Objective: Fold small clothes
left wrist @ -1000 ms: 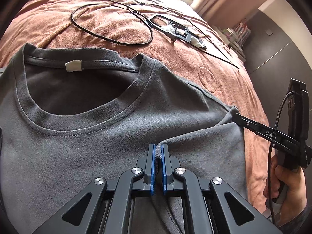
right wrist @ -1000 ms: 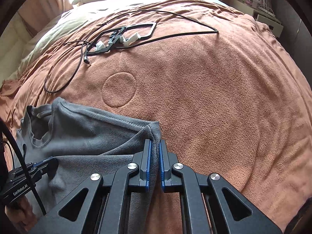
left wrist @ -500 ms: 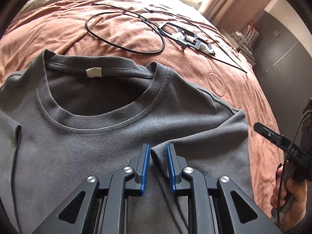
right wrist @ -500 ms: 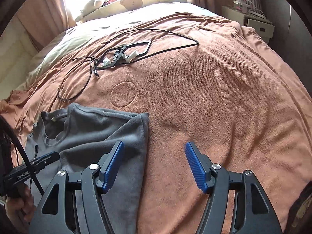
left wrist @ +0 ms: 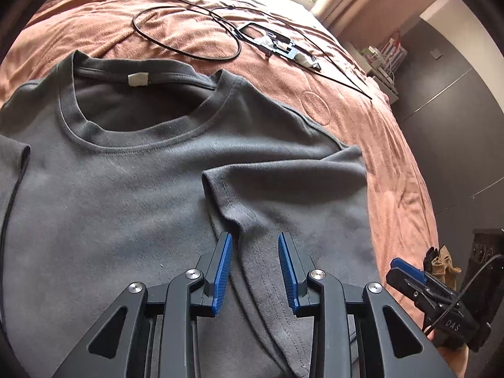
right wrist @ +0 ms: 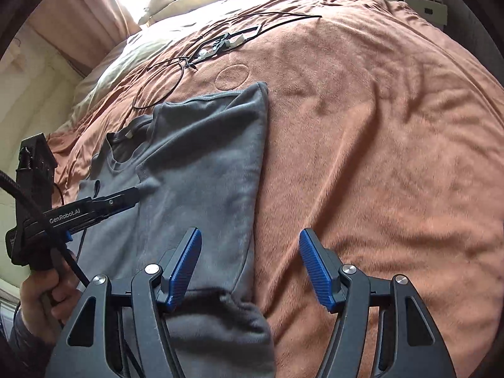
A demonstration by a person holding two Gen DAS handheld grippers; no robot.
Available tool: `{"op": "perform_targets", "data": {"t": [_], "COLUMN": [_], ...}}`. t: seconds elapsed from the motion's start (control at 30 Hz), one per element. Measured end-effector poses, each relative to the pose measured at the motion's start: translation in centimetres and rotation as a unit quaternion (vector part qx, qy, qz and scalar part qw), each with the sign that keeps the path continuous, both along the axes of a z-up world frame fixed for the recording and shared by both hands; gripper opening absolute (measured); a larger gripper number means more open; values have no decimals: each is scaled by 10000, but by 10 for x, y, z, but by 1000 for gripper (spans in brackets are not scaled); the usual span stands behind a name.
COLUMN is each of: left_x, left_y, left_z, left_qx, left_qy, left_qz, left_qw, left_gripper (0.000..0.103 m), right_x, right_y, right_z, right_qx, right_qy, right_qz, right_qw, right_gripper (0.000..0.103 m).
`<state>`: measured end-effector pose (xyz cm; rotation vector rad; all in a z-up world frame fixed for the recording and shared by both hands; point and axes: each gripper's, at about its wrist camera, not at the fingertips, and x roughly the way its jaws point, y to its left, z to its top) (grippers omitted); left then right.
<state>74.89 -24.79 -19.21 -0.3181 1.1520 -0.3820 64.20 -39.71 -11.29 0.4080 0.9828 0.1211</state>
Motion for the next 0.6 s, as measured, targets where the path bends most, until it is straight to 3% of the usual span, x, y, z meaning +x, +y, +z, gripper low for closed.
{"op": "perform_targets", "data": {"t": [0.2, 0.5, 0.6], "left_x": [-8, -16, -21], "left_y": [-13, -16, -18], "left_z": [-6, -16, -17], "left_qx": [71, 202, 282], "left_qy": [73, 267, 339], "left_qz": [-115, 85, 39], "left_qw": [9999, 9994, 9990], "left_gripper": [32, 30, 30], "right_x": [-29, -33, -32], "right_y": [1, 24, 19], "right_z": [-6, -15, -21], "right_qx": [183, -287, -147], "right_qy": [-63, 30, 80], "right_qz": [-187, -139, -227], "right_qw": [9996, 9995, 9996], "right_gripper": [55, 42, 38]}}
